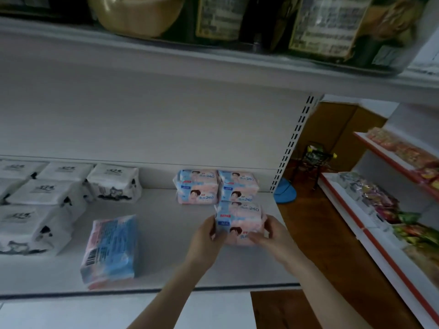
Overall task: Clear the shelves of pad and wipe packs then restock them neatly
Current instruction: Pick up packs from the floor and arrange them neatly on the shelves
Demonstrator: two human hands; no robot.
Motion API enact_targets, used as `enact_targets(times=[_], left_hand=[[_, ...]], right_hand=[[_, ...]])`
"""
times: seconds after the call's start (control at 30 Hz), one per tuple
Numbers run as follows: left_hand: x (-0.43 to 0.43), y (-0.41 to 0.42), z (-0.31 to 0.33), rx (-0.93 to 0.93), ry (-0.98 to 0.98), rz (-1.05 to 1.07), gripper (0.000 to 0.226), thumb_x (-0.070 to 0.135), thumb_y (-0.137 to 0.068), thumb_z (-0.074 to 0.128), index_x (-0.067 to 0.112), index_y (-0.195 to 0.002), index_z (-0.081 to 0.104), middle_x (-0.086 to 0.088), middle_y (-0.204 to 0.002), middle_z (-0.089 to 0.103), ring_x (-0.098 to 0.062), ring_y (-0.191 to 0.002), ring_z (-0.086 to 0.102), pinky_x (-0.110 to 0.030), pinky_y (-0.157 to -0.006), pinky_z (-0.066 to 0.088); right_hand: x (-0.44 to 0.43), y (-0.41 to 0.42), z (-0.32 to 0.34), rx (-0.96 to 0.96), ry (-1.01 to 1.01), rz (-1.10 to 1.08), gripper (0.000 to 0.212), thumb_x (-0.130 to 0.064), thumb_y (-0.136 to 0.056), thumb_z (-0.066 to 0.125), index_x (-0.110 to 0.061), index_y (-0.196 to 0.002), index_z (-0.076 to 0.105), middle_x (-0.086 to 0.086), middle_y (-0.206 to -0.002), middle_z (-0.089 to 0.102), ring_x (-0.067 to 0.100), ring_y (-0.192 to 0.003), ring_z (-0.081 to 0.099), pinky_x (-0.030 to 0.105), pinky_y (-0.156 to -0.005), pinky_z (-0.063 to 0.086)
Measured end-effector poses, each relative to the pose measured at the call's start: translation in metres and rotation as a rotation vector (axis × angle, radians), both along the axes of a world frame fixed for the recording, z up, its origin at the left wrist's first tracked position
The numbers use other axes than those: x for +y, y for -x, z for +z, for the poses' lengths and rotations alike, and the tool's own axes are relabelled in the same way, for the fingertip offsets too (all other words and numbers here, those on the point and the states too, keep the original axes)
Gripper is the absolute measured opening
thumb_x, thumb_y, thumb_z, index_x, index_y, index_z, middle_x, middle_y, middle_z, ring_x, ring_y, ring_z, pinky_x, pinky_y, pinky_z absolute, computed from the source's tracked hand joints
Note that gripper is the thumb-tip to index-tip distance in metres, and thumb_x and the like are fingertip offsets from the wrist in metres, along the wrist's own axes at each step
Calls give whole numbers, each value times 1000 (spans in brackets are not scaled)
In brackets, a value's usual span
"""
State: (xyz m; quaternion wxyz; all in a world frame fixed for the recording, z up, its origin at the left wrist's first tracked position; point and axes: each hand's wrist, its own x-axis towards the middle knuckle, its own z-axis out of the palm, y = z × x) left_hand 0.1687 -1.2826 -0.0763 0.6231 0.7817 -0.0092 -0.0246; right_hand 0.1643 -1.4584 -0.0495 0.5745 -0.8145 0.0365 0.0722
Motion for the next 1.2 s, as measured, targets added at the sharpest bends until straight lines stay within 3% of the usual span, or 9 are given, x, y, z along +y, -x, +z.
enact_targets(times=[0.1, 0.23, 0.47, 0.63, 0.8, 0.87, 0.93, 1.0, 1.2], left_hand=[[-19, -14, -4, -11, -60, 44, 21, 7, -91, 57, 11, -111, 58, 3, -98, 65, -7, -83, 58, -6, -59, 42], [-32, -36, -7, -34, -197, 163, 3, 11, -90, 57, 8, -89, 58, 5, -71, 57, -14, -66, 50, -13, -48, 34], [-36, -44, -8, -55, -246, 237, 7, 12, -89, 59, 12, -83, 56, 7, -66, 51, -11, -61, 45, -10, -48, 34], [-37, -41, -4, -11, -283, 238, 14, 13, -91, 56, 5, -79, 53, 8, -63, 48, -10, -58, 44, -11, -48, 34], [-29, -26, 10, 49, -252, 199, 26, 20, -93, 56, 4, -113, 54, 2, -99, 58, -18, -88, 57, -21, -59, 36], [-23, -14, 21, 16, -263, 182, 40, 22, -93, 56, 6, -129, 47, -2, -119, 58, -18, -111, 56, -17, -73, 37], [-13, -2, 33, -35, -312, 174, 46, 23, -93, 55, 10, -136, 43, -5, -135, 53, -17, -124, 50, -13, -80, 33], [3, 9, 43, -79, -389, 166, 48, 25, -94, 55, 13, -138, 41, -3, -138, 50, -16, -125, 47, -14, -86, 32], [83, 29, 61, -185, -532, 343, 45, 26, -93, 56, 12, -135, 47, -5, -138, 48, -21, -121, 50, -22, -91, 35]], right_hand=[[-16, -20, -10, -4, 62, 24, 43, -13, -83, 68, -26, -117, 45, -9, -116, 55, 9, -113, 51, 17, -83, 42], [-25, -48, -14, 10, 90, 39, 45, -13, -87, 64, -20, -126, 44, -2, -124, 53, 13, -119, 47, 22, -88, 39], [-27, -64, -20, 38, 114, 76, 45, -14, -88, 62, -16, -129, 43, 3, -133, 52, 18, -123, 48, 26, -93, 41], [-23, -63, -19, 22, 117, 46, 42, -14, -89, 61, -13, -127, 45, 0, -119, 53, 15, -113, 50, 24, -87, 41], [-25, -51, -29, 8, 148, -105, 32, -34, -81, 70, -14, -102, 58, 0, -96, 61, 14, -89, 60, 9, -59, 40], [-23, -36, -27, -39, 92, -218, 29, -40, -81, 70, -16, -87, 55, 0, -82, 59, 12, -75, 56, 15, -60, 46], [-10, -19, -19, -79, -41, -286, 17, -28, -87, 64, -12, -89, 60, 2, -81, 64, 15, -74, 62, 29, -69, 54], [14, -7, -7, -71, -118, -235, 6, -20, -89, 61, -14, -87, 62, 2, -80, 67, 16, -72, 65, 28, -67, 55], [115, 6, 0, 80, -223, 37, 8, -14, -92, 56, -14, -84, 59, 4, -81, 65, 14, -69, 64, 22, -62, 50]])
